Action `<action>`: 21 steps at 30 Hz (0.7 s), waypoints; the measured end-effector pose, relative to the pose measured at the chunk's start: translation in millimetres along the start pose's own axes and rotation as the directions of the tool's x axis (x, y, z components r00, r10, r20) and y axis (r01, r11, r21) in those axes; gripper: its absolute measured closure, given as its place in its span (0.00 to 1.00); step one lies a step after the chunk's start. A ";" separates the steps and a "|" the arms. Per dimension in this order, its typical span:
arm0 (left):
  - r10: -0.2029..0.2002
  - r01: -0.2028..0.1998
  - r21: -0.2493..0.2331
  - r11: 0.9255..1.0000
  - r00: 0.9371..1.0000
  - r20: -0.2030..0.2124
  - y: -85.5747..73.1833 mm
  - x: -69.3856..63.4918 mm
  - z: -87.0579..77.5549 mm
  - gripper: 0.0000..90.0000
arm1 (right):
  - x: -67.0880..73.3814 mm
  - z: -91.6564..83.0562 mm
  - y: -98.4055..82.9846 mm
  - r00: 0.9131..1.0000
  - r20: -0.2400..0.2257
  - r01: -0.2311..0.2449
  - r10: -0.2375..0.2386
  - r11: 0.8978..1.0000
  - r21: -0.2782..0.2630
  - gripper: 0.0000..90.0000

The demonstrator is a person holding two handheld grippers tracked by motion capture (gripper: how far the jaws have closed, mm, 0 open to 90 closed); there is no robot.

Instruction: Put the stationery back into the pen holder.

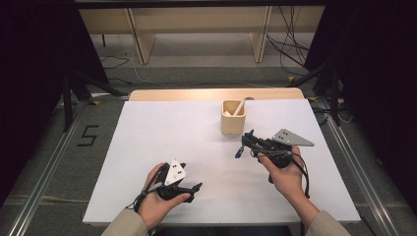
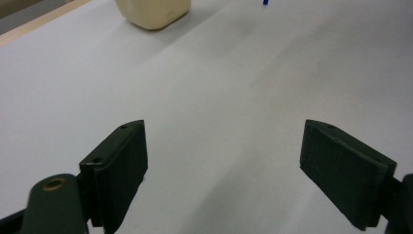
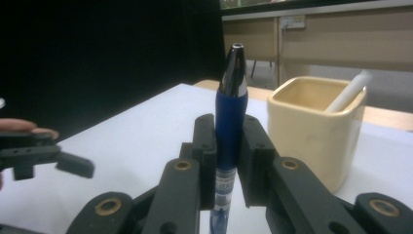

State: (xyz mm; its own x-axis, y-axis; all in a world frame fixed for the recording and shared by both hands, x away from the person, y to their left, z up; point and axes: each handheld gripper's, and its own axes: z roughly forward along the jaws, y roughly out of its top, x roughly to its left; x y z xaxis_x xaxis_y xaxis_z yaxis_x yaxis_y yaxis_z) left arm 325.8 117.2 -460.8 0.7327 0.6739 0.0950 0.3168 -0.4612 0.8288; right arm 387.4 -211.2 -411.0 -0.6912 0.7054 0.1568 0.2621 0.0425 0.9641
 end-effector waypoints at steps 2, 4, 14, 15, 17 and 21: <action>-0.008 0.008 -0.010 1.000 1.000 -0.007 -2.3 1.8 -2.4 0.20 | -2.2 2.7 4.5 1.000 0.009 0.006 -0.006 1.000 -0.002 0.89; -0.008 0.008 -0.014 1.000 1.000 -0.015 -4.0 3.5 -4.1 0.20 | -4.7 5.7 9.7 1.000 0.017 0.012 -0.012 1.000 -0.006 0.89; -0.030 0.030 -0.007 1.000 0.999 -0.029 -8.7 7.6 -4.7 0.21 | -14.9 19.3 38.7 0.998 0.055 0.037 -0.035 0.998 -0.042 0.89; -0.029 0.029 -0.007 1.000 0.999 -0.032 -9.1 8.1 -4.9 0.21 | -15.7 20.6 41.0 0.998 0.057 0.038 -0.035 0.998 -0.044 0.89; -0.029 0.029 -0.006 1.000 0.999 -0.033 -9.4 9.1 -5.0 0.21 | -17.2 23.1 45.6 0.998 0.060 0.039 -0.036 0.998 -0.050 0.89; -0.032 0.032 -0.007 0.999 0.999 -0.038 -10.1 10.1 -4.7 0.22 | -19.9 28.0 53.3 0.997 0.067 0.037 -0.033 0.998 -0.058 0.89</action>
State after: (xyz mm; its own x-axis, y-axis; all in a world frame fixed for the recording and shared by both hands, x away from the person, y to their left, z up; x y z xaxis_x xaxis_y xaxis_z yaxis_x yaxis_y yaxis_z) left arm 327.2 131.3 -465.6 0.6986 0.7100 0.0889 0.3361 -0.4353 0.8352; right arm 434.0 -203.2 -368.7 -0.6525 0.7498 0.1101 0.1970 0.0275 0.9800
